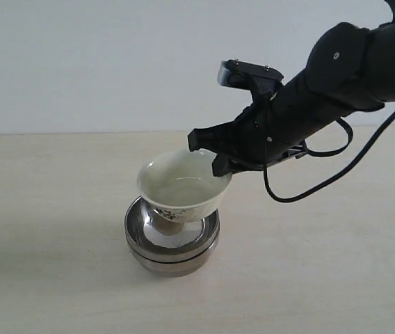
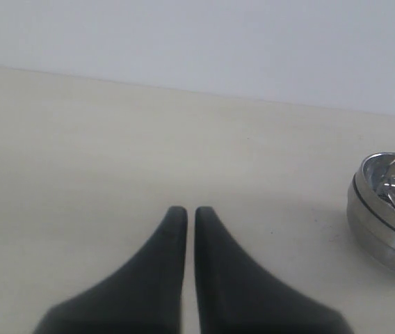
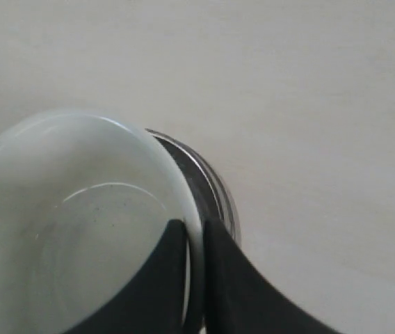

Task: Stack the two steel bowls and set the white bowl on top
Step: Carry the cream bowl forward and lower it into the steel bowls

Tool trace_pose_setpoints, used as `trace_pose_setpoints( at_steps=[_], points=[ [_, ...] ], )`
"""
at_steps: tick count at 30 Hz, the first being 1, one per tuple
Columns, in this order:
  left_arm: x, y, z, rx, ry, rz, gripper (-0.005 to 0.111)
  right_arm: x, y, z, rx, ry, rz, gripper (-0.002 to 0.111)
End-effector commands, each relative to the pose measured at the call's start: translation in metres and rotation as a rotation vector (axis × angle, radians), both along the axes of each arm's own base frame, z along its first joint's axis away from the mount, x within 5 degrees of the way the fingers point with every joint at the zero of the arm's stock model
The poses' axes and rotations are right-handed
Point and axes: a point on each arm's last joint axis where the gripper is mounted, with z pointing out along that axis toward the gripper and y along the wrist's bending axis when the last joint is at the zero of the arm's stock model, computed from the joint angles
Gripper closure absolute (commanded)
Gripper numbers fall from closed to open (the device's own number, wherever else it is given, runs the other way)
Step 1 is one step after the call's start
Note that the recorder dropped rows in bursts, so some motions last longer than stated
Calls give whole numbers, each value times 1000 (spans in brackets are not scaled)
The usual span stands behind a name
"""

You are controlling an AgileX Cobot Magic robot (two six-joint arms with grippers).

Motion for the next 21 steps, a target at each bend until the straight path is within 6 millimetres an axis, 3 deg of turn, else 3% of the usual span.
trace_pose_setpoints(
  at_steps=[1,11,21],
  points=[
    [0,0,-1,0,-3,3,103,-7,-2,0,47,-34,0,108],
    [0,0,-1,0,-3,3,103,-8,-3,-10,85,-38,-40,108],
    [0,0,-1,0,-3,3,103,-7,21,-34,73,-52,-44,108]
  ],
)
